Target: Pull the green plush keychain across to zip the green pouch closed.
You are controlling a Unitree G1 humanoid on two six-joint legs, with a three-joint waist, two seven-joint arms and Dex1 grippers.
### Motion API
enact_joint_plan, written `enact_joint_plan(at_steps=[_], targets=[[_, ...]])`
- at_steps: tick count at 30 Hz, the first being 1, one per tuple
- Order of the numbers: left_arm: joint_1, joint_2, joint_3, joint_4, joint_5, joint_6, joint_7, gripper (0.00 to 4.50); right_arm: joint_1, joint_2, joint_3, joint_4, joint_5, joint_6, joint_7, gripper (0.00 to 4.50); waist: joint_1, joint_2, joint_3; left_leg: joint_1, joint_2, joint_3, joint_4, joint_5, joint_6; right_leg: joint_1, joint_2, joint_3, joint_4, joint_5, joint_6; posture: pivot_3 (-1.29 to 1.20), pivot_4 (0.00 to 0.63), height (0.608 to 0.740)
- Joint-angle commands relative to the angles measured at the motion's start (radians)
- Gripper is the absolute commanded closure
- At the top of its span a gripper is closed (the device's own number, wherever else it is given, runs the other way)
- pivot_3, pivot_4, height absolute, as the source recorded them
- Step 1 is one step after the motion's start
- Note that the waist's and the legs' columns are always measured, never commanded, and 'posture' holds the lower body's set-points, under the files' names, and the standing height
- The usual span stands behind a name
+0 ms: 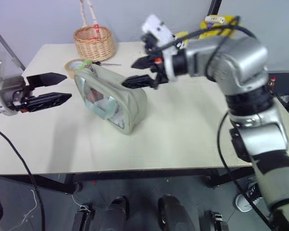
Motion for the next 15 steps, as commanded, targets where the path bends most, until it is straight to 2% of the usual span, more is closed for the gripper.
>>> enact_joint_plan(at_steps=[1, 5, 9, 12, 15], targets=[[0.013, 0.025, 0.056, -0.023, -0.025, 0.003, -0.002, 0.03, -0.089, 0.114, 0.026, 0.173, -0.079, -0.04, -0.037, 0.32, -0.002, 0.0, 0.0, 0.0, 0.0, 0.0, 0.0, 0.0, 0.0, 0.0, 0.0, 0.0, 0.0, 0.0, 0.0, 0.0, 0.15, 0.695], [0.044, 0.032, 0.08, -0.04, -0.027, 0.002, 0.001, 0.03, -0.163, 0.254, 0.034, 0.382, -0.155, -0.114, -0.042, 0.32, -0.004, 0.0, 0.0, 0.0, -0.001, 0.0, 0.001, 0.0, 0.0, -0.001, 0.0, 0.0, 0.001, 0.0, 0.0, 0.0, 0.15, 0.695], [0.07, 0.032, 0.097, -0.055, -0.033, 0.001, 0.009, 0.03, -0.213, 0.341, 0.03, 0.53, -0.215, -0.201, -0.032, 0.32, -0.003, 0.0, 0.0, 0.0, -0.001, 0.0, 0.001, 0.0, 0.0, -0.001, 0.001, 0.0, 0.002, 0.0, 0.0, 0.0, 0.15, 0.695], [0.085, 0.031, 0.104, -0.067, -0.035, 0.001, 0.014, 0.0, -0.24, 0.375, 0.021, 0.604, -0.248, -0.241, -0.017, 1.14, -0.004, 0.0, 0.0, 0.0, -0.001, 0.0, 0.001, 0.0, -0.001, -0.001, 0.001, 0.0, 0.002, 0.0, 0.0, 0.0, 0.15, 0.695], [0.095, 0.031, 0.108, -0.072, -0.033, -0.002, 0.016, 0.0, -0.254, 0.395, 0.022, 0.641, -0.275, -0.26, 0.019, 2.66, -0.003, 0.0, 0.0, 0.0, -0.001, 0.0, 0.0, 0.0, -0.001, -0.002, 0.001, 0.0, 0.002, 0.0, 0.0, 0.0, 0.15, 0.695]])
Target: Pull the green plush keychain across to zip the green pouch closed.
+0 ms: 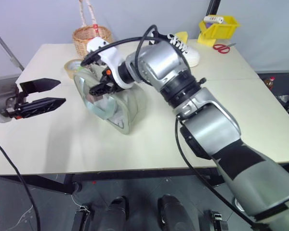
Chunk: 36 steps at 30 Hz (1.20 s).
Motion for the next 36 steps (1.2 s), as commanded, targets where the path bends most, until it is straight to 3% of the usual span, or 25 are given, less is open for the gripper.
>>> enact_joint_plan(at_steps=[1, 3, 4, 12, 16, 22, 27, 36], targets=[[0.001, 0.023, 0.039, -0.026, -0.014, -0.009, 0.004, 0.0, -0.05, 0.022, -0.025, 0.02, -0.033, -0.037, 0.04, 3.15, 0.0, 0.0, 0.0, 0.0, 0.0, 0.0, 0.0, 0.0, 0.0, 0.0, 0.0, 0.0, 0.0, 0.0, 0.0, 0.0, 0.15, 0.695], [0.001, 0.023, 0.037, -0.025, -0.011, -0.012, 0.003, 0.0, -0.057, 0.031, -0.036, 0.033, -0.047, -0.044, 0.046, 4.25, -0.001, 0.0, 0.0, 0.0, 0.0, 0.0, 0.0, 0.0, 0.0, 0.0, 0.0, 0.0, 0.0, 0.0, 0.0, 0.0, 0.15, 0.695], [0.0, 0.024, 0.034, -0.022, -0.009, -0.014, 0.002, 0.0, -0.061, 0.032, -0.04, 0.034, -0.052, -0.044, 0.054, 4.45, -0.001, 0.0, 0.0, 0.0, 0.0, 0.0, 0.0, 0.0, 0.0, 0.0, 0.0, 0.0, 0.0, 0.0, 0.0, 0.0, 0.15, 0.695], [-0.007, 0.022, 0.011, -0.013, 0.004, -0.028, -0.003, 0.0, -0.036, -0.063, 0.002, -0.044, -0.119, -0.049, 0.206, 4.45, 0.001, 0.0, 0.0, 0.0, 0.0, 0.0, 0.0, 0.0, 0.0, -0.001, 0.001, 0.0, 0.0, 0.0, 0.0, 0.0, 0.15, 0.695], [-0.013, 0.024, 0.003, -0.002, 0.007, -0.034, -0.009, 0.0, 0.006, -0.225, 0.066, -0.228, -0.142, -0.094, 0.39, 4.45, 0.006, 0.0, 0.0, -0.002, -0.001, -0.001, 0.002, 0.0, 0.0, -0.001, 0.0, -0.001, 0.0, 0.0, 0.0, 0.0, 0.15, 0.695], [-0.045, 0.007, -0.036, 0.013, 0.015, -0.043, -0.009, 0.0, 0.144, -0.389, 0.129, -0.568, -0.141, -0.093, 0.528, 4.45, -0.005, 0.0, 0.0, -0.003, 0.0, 0.0, 0.001, 0.0, 0.0, -0.003, 0.001, -0.001, 0.001, 0.0, 0.0, 0.0, 0.15, 0.695], [-0.062, 0.008, -0.056, 0.026, 0.023, -0.045, -0.021, 0.0, 0.27, -0.432, 0.139, -0.782, -0.133, 0.0, 0.502, 4.45, -0.005, 0.0, 0.0, -0.003, 0.001, 0.0, 0.001, 0.0, 0.0, -0.003, 0.001, 0.0, 0.002, 0.0, 0.0, 0.0, 0.15, 0.695], [-0.095, 0.008, -0.093, 0.045, 0.031, -0.046, -0.034, 0.0, 0.396, -0.525, 0.113, -1.006, -0.081, -0.008, 0.519, 4.45, 0.0, -0.001, 0.0, -0.003, 0.001, -0.001, 0.003, 0.0, 0.0, -0.002, 0.0, -0.001, 0.002, 0.0, 0.0, 0.0, 0.15, 0.695]])
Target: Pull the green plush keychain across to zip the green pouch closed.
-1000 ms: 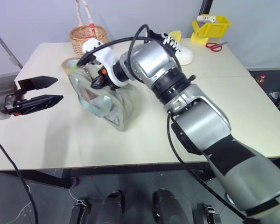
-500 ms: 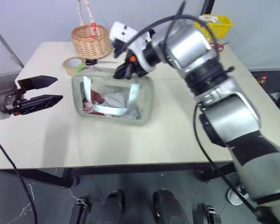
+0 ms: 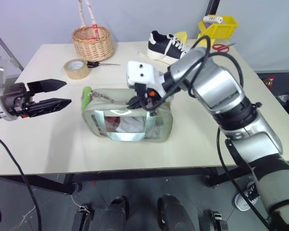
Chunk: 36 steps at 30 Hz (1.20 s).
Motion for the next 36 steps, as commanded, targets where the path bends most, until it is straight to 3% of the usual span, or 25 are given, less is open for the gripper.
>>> enact_joint_plan(at_steps=[1, 27, 30, 36], targets=[[-0.025, 0.013, -0.001, 0.006, 0.008, -0.018, -0.013, 0.0, 0.0, -0.03, -0.026, -0.056, 0.029, -0.021, 0.019, 4.45, -0.001, 0.0, 0.0, 0.0, 0.0, 0.0, 0.0, 0.0, 0.0, 0.0, 0.0, 0.0, 0.0, 0.0, 0.0, 0.0, 0.15, 0.695], [-0.055, -0.006, -0.037, 0.016, 0.018, -0.019, -0.021, 0.0, 0.037, -0.07, -0.069, 0.009, 0.072, -0.163, 0.038, 4.45, 0.0, 0.0, 0.0, 0.0, 0.0, 0.0, 0.0, 0.0, 0.0, 0.0, 0.0, 0.0, -0.001, 0.0, 0.0, 0.0, 0.15, 0.695], [-0.056, -0.009, -0.041, 0.015, 0.018, -0.02, -0.021, 0.0, 0.045, -0.074, -0.072, 0.002, 0.07, -0.155, 0.032, 3.6, 0.0, 0.0, 0.0, 0.0, 0.0, 0.0, 0.0, 0.0, 0.0, 0.0, 0.0, 0.0, -0.001, 0.0, 0.0, 0.0, 0.15, 0.695], [-0.063, -0.013, -0.048, 0.014, 0.017, -0.017, -0.023, 0.0, 0.039, -0.109, -0.122, -0.036, 0.092, -0.113, 0.019, 0.66, 0.001, 0.0, 0.0, 0.0, 0.0, 0.0, 0.0, 0.0, 0.0, 0.0, 0.0, 0.0, -0.001, 0.0, 0.0, 0.0, 0.15, 0.695]])
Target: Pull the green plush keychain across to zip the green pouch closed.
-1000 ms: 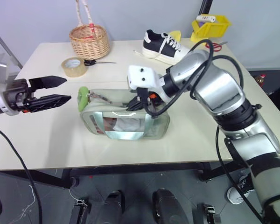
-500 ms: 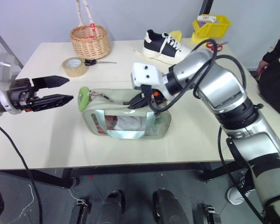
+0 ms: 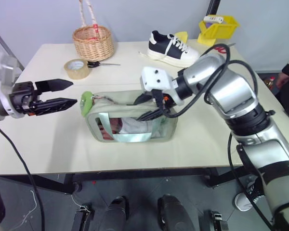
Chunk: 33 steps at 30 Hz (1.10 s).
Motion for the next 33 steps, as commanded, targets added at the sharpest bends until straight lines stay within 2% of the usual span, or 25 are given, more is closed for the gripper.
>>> enact_joint_plan(at_steps=[1, 8, 14, 16, 18, 24, 28, 33], targets=[[-0.017, 0.006, 0.012, -0.014, -0.004, -0.006, -0.005, 0.0, -0.022, -0.042, -0.081, -0.064, 0.029, 0.029, -0.012, 0.14, 0.001, 0.0, 0.0, 0.0, 0.0, 0.0, 0.0, 0.0, 0.0, 0.0, 0.0, 0.0, 0.0, 0.0, 0.0, 0.0, 0.15, 0.695], [-0.01, -0.001, 0.008, -0.016, 0.0, -0.011, -0.009, 0.0, -0.009, -0.148, -0.154, -0.148, 0.062, 0.094, -0.022, 0.06, 0.001, 0.0, 0.0, 0.0, 0.0, 0.0, 0.0, 0.0, 0.0, 0.0, 0.0, 0.0, 0.0, 0.0, 0.0, 0.0, 0.15, 0.695], [-0.004, 0.006, 0.009, 0.001, 0.014, -0.023, -0.014, 0.0, 0.14, -0.272, -0.163, -0.254, 0.048, 0.088, -0.049, 0.06, 0.002, 0.0, 0.0, 0.0, 0.0, 0.0, 0.0, 0.0, 0.0, 0.001, 0.0, 0.0, -0.001, 0.0, 0.0, 0.0, 0.15, 0.695], [-0.004, 0.005, 0.005, 0.006, 0.021, -0.026, -0.016, 0.0, 0.18, -0.28, -0.143, -0.267, 0.031, 0.081, -0.072, 0.57, 0.0, 0.0, 0.0, 0.0, 0.0, 0.0, 0.0, 0.0, 0.0, 0.001, 0.0, 0.0, -0.001, 0.0, 0.0, 0.0, 0.15, 0.695], [-0.002, 0.003, -0.003, 0.007, 0.032, -0.032, -0.021, 0.0, 0.199, -0.282, -0.125, -0.261, 0.004, 0.062, -0.093, 1.36, -0.001, 0.0, 0.0, 0.0, 0.0, 0.001, 0.0, 0.0, 0.0, 0.001, 0.0, 0.0, -0.001, 0.0, 0.0, 0.0, 0.15, 0.695], [0.003, 0.004, -0.012, 0.018, 0.053, -0.036, -0.024, 0.0, 0.202, -0.258, -0.125, -0.233, 0.002, 0.079, -0.129, 4.45, 0.002, 0.0, 0.0, 0.0, 0.0, 0.001, 0.0, 0.0, 0.0, 0.001, -0.001, 0.0, -0.001, 0.0, 0.0, 0.0, 0.15, 0.695], [0.024, 0.007, -0.022, 0.035, 0.077, -0.038, -0.019, 0.0, 0.204, -0.249, -0.132, -0.247, 0.018, 0.11, -0.143, 4.48, 0.001, 0.0, 0.0, 0.0, 0.0, 0.0, 0.0, 0.0, 0.0, 0.001, 0.0, 0.0, -0.001, 0.0, 0.0, 0.0, 0.15, 0.695], [-0.021, -0.008, -0.053, 0.146, 0.129, -0.023, 0.037, 0.0, 0.202, -0.245, -0.129, -0.254, 0.028, 0.146, -0.161, 4.48, 0.002, 0.0, 0.0, 0.0, 0.0, 0.0, 0.0, 0.0, 0.0, 0.001, 0.0, 0.0, -0.001, 0.0, 0.0, 0.0, 0.15, 0.695]])
